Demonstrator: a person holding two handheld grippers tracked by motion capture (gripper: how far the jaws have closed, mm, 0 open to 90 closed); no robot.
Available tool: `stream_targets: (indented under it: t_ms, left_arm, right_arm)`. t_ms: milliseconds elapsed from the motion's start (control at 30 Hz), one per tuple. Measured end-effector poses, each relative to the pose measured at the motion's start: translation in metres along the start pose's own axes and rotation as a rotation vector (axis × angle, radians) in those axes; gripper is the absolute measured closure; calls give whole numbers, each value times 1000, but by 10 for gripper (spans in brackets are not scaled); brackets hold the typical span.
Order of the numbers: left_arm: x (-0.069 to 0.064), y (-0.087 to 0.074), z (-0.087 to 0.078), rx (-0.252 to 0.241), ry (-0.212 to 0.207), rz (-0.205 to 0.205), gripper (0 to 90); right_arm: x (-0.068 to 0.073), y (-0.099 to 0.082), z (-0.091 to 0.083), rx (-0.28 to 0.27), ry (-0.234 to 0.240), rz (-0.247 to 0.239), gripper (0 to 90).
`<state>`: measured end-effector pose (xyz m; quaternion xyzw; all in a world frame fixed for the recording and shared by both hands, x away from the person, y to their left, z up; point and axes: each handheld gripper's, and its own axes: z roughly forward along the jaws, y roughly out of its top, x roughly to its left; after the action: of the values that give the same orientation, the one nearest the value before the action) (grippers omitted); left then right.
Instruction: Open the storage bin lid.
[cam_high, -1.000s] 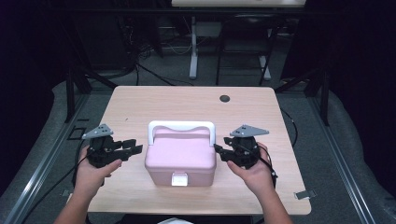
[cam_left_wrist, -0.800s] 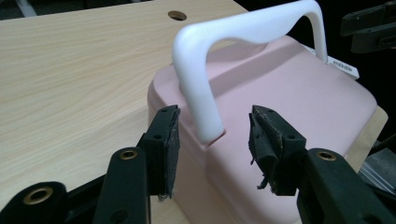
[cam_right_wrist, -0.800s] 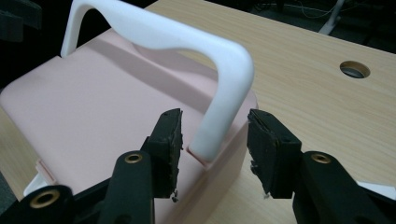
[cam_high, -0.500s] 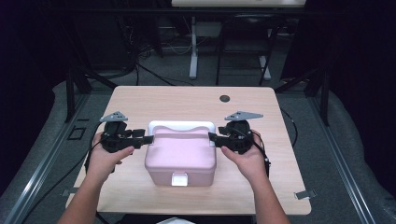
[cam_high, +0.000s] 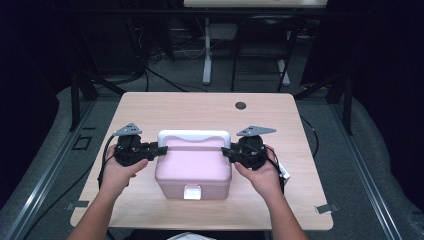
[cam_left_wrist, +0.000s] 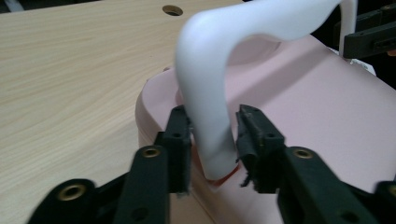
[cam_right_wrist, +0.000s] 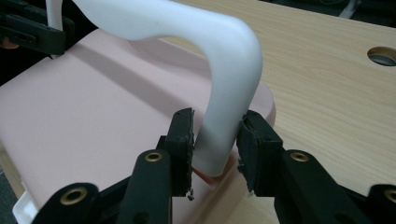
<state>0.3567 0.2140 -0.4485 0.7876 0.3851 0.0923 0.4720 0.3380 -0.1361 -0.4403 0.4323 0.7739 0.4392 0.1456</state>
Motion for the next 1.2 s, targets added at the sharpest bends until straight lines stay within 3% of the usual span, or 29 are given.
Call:
stream_targets:
  t_ms: [167, 400, 600, 833, 1100, 1200]
  left_arm:
    - [-5, -4, -2, -16, 15, 0, 716]
    - [-7, -3, -5, -1, 18, 12, 736]
    - [-12, -3, -14, 0, 20, 20, 738]
    - [-15, 2, -20, -40, 18, 22, 737]
    - [-14, 4, -22, -53, 10, 25, 734]
    - [-12, 5, -23, -86, -14, 22, 695]
  right_arm:
    - [3, -1, -3, -6, -7, -23, 700]
    - [0, 0, -7, 1, 35, -13, 732]
    - [4, 3, -9, -1, 33, -31, 733]
    - [9, 6, -20, -35, 43, -45, 734]
    - [9, 8, -23, -55, 42, -46, 735]
    - [8, 9, -24, -59, 49, -40, 735]
